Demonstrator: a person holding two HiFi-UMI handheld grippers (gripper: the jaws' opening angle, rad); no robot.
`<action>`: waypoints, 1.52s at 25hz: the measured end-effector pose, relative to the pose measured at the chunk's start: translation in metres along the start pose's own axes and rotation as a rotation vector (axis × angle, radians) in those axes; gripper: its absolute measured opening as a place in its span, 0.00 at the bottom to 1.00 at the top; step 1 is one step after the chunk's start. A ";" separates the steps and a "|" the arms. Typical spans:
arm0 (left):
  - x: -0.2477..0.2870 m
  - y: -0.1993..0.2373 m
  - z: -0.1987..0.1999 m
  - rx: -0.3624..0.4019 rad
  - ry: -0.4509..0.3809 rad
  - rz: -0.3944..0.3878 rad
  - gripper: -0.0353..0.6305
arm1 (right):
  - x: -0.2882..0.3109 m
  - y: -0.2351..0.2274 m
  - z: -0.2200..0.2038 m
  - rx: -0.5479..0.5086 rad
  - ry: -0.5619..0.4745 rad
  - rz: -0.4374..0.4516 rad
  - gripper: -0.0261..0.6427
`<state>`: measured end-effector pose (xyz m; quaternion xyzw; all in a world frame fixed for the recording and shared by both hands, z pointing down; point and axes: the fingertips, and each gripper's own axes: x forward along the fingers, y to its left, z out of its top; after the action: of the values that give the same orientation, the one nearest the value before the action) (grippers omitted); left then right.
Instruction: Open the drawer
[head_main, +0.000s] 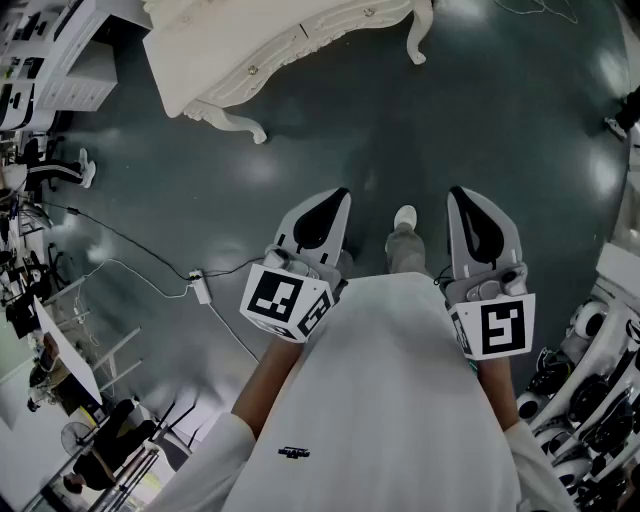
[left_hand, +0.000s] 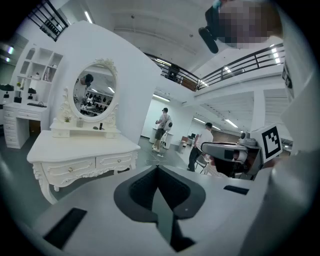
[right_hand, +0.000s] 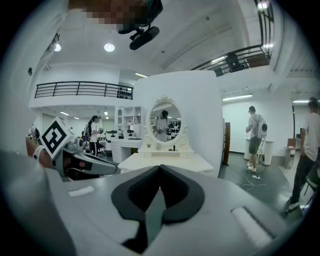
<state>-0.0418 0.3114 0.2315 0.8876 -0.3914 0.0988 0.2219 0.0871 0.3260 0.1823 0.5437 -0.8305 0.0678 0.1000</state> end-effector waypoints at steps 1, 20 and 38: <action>-0.014 0.010 0.000 0.000 -0.006 0.002 0.07 | 0.004 0.016 -0.001 0.004 -0.002 -0.005 0.06; -0.187 0.100 -0.006 0.030 -0.103 0.019 0.07 | 0.009 0.192 0.007 0.069 -0.044 -0.013 0.06; -0.184 -0.008 -0.025 0.055 -0.089 0.036 0.07 | -0.087 0.148 -0.012 0.075 -0.111 -0.029 0.06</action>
<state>-0.1597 0.4481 0.1871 0.8897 -0.4138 0.0741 0.1779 -0.0140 0.4651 0.1721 0.5620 -0.8237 0.0671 0.0346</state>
